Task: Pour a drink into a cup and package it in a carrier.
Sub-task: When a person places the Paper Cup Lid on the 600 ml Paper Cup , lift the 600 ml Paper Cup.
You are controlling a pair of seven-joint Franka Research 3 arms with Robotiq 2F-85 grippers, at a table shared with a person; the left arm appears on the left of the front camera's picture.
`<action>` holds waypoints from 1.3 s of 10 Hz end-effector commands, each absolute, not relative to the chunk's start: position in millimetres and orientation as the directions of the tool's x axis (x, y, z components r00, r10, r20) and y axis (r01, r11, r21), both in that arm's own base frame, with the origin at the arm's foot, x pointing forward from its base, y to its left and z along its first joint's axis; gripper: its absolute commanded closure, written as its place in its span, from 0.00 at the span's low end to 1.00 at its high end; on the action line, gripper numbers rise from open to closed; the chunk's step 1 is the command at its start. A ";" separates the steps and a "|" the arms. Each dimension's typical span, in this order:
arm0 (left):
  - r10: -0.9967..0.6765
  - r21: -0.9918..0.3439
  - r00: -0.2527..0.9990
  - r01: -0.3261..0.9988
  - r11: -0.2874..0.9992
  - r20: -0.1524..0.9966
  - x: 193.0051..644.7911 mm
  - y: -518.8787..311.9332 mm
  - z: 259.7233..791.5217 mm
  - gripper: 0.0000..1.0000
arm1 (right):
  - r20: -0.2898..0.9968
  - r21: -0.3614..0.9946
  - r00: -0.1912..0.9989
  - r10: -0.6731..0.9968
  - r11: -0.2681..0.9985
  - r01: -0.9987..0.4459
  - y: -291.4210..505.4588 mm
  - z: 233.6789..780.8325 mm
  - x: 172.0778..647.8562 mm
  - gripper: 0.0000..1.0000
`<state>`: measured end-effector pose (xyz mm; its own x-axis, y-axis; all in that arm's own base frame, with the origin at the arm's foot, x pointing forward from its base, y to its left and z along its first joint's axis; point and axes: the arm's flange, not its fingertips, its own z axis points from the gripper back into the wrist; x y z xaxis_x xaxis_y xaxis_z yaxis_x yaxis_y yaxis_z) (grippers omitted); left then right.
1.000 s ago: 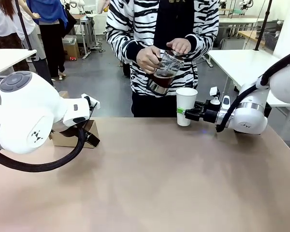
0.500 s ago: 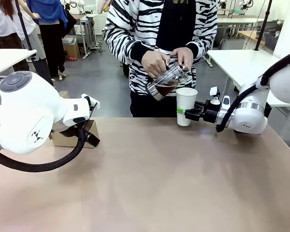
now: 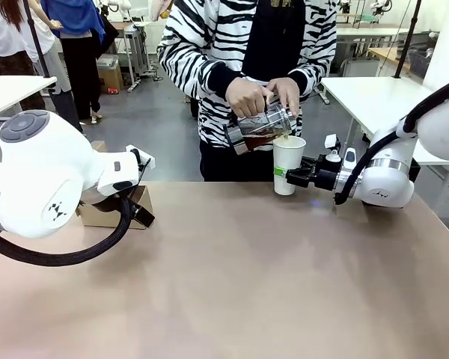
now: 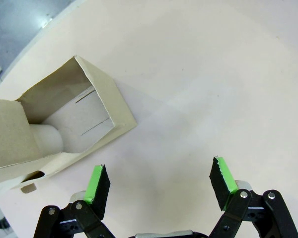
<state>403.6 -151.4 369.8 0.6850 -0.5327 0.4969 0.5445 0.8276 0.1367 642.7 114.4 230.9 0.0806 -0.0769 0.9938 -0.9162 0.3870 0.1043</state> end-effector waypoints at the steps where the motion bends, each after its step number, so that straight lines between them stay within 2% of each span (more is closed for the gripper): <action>1: -0.533 0.135 0.684 0.545 0.827 0.498 403.3 -151.5 370.3 0.00 | 0.993 0.107 0.082 -0.081 0.387 -0.916 115.0 235.3 641.3 0.20; 13: -0.533 0.135 0.684 0.545 0.827 0.498 403.3 -151.5 370.3 0.00 | 0.993 0.107 0.082 -0.081 0.387 -0.916 115.0 235.3 641.3 0.20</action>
